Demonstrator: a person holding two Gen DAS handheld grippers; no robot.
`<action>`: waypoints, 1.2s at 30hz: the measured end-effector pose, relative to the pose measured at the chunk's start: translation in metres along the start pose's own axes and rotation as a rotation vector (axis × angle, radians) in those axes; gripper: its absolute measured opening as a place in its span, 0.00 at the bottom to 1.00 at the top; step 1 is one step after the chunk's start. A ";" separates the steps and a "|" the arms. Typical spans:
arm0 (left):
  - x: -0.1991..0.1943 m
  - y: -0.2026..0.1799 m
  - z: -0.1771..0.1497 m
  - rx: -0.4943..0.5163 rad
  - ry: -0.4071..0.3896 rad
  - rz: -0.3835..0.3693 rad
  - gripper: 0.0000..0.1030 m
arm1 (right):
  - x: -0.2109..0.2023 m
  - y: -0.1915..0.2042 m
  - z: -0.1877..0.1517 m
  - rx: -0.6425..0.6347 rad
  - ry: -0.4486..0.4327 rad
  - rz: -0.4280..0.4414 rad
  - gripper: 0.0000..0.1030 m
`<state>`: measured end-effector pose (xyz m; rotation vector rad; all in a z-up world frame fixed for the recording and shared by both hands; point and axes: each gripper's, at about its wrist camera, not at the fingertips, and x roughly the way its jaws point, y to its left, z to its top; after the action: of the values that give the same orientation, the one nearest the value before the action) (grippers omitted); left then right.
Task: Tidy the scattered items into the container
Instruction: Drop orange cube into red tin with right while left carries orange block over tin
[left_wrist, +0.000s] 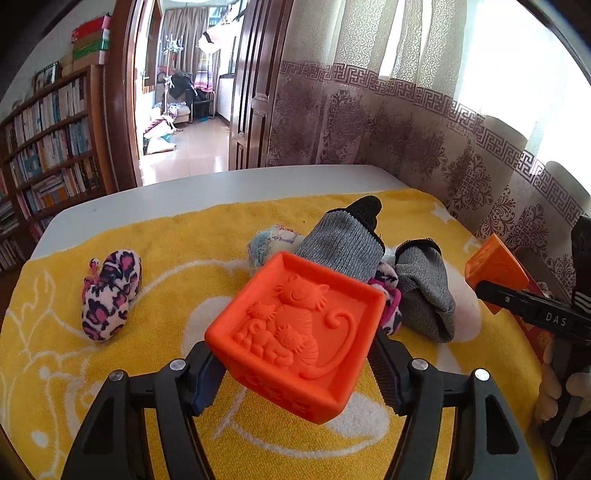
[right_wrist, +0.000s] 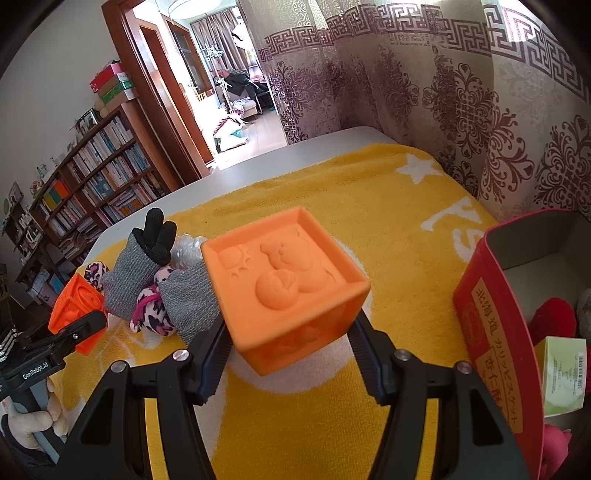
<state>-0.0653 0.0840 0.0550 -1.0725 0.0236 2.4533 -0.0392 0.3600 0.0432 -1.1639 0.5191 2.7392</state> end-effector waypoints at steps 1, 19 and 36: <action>-0.002 -0.003 0.001 0.004 -0.005 -0.003 0.68 | -0.001 0.000 0.000 0.000 -0.003 0.002 0.63; -0.050 -0.087 0.022 0.075 -0.127 -0.113 0.68 | -0.111 -0.065 0.007 0.141 -0.189 -0.083 0.64; -0.018 -0.195 0.024 0.219 -0.052 -0.195 0.68 | -0.141 -0.156 0.009 0.311 -0.282 -0.234 0.76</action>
<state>0.0097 0.2556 0.1164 -0.8733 0.1598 2.2432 0.0910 0.5119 0.1089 -0.7029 0.6894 2.4532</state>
